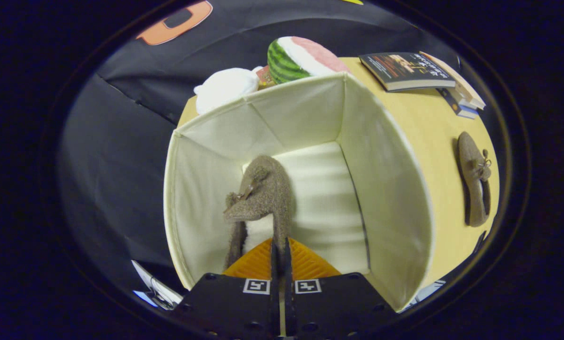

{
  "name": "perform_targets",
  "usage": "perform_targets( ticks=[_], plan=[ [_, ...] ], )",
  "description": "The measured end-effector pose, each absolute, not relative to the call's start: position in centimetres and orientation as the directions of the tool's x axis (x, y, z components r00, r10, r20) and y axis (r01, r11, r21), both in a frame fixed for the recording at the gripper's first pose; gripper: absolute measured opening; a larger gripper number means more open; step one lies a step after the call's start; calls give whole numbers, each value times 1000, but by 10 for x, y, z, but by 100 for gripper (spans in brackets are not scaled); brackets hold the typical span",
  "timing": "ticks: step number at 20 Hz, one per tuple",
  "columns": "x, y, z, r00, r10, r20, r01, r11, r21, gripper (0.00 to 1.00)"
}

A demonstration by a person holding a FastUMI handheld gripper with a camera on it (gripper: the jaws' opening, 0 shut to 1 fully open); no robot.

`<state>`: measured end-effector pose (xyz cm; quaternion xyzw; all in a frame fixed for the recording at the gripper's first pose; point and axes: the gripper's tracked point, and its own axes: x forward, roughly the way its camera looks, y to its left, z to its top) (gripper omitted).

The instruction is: Open the storage box then place both shoes into the box .Put the left shoe in first, then the right shoe, with the right side of both shoes facing outward in a uniform manner.

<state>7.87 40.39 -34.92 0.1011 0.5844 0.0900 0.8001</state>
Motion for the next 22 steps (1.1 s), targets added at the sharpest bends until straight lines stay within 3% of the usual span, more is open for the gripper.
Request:
perform_targets(
  ticks=[3,6,8,9,11,16,22],
  plan=[
    [75,412,-341,314,333,-889,-37,940,339,22],
    [64,401,-315,348,340,-874,-106,940,324,59],
    [50,403,-288,342,416,-843,-188,909,372,83],
    [44,399,-272,349,438,-829,-216,898,383,83],
    [37,385,-234,381,467,-798,-271,881,387,95],
    [43,323,-170,437,537,-722,-305,843,442,96],
    [82,193,-185,490,441,-752,-238,898,371,96]
  ],
)
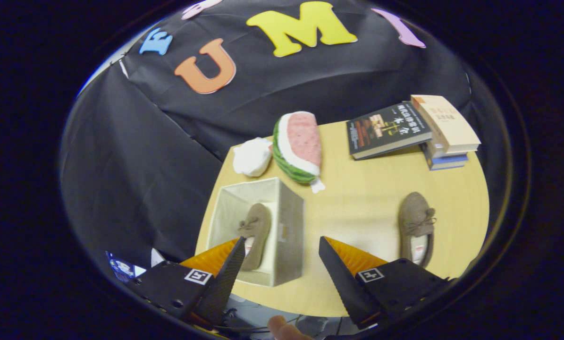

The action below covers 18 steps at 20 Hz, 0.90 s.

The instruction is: Open the storage box then place both shoes into the box .Put the left shoe in first, then the right shoe, with the right side of both shoes facing outward in a uniform manner.

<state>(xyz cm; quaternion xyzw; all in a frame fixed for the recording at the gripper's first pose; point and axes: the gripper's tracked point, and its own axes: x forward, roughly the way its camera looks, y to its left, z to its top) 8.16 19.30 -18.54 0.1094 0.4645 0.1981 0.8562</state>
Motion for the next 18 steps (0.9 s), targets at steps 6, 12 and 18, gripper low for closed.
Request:
perform_targets(
  ticks=[6,12,18],
  plan=[
    [115,56,-271,459,243,-855,-100,970,222,96],
    [118,-39,-344,410,58,-910,-23,998,53,96],
    [114,-68,-386,339,-41,-940,33,999,-32,85]
  ],
)
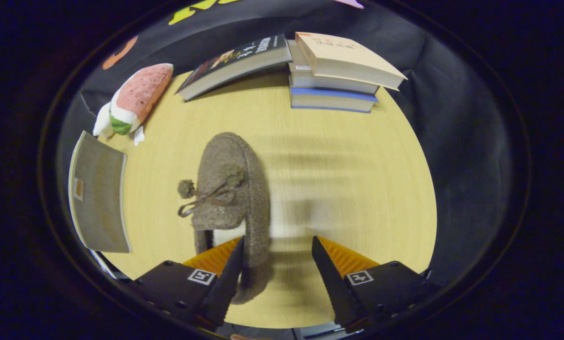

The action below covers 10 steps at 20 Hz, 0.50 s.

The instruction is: Open the storage box then place both shoes into the box .Put the left shoe in first, then the right shoe, with the right side of both shoes facing outward in a uniform manner.

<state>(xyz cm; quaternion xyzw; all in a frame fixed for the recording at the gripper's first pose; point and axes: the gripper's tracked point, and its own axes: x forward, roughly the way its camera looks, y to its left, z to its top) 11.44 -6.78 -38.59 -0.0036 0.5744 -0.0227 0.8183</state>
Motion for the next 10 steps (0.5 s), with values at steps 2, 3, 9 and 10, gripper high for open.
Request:
perform_targets(
  ticks=[2,3,9,10],
  plan=[
    [114,-61,-390,326,-13,-945,45,999,2,74],
    [114,-61,-392,320,-14,-947,55,998,4,69],
    [110,-46,-392,314,-12,-949,70,997,10,10],
    [108,-43,-387,304,-12,-953,88,996,15,1]
  ],
)
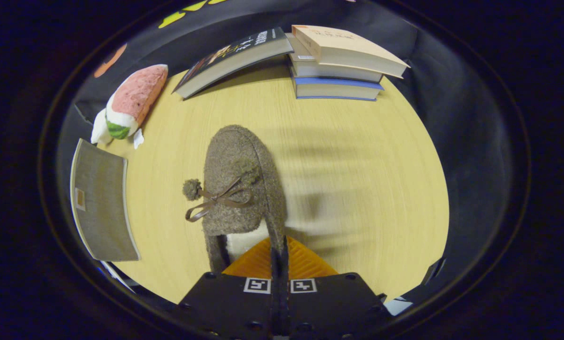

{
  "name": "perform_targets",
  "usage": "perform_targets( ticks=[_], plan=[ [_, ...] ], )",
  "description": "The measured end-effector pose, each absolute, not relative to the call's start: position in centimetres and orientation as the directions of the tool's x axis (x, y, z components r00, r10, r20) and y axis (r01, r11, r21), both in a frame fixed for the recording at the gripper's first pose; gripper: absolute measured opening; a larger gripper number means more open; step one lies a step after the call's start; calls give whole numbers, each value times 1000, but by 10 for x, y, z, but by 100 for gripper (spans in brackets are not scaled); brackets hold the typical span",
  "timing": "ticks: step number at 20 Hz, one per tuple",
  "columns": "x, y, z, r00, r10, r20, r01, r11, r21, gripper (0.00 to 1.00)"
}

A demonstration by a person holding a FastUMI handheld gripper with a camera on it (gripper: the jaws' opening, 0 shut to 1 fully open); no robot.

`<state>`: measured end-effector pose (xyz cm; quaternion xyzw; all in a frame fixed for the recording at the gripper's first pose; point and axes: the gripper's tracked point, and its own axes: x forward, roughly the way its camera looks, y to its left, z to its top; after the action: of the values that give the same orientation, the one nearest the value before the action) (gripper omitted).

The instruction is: Open the storage box then place both shoes into the box .Put the left shoe in first, then the right shoe, with the right side of both shoes facing outward in a uniform manner.

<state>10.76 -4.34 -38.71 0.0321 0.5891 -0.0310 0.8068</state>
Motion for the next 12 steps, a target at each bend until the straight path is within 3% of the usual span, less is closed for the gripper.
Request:
perform_targets(
  ticks=[5,12],
  plan=[
    [94,-25,-366,288,96,-953,247,954,171,1],
    [97,19,-276,431,112,-895,187,959,211,0]
  ],
)
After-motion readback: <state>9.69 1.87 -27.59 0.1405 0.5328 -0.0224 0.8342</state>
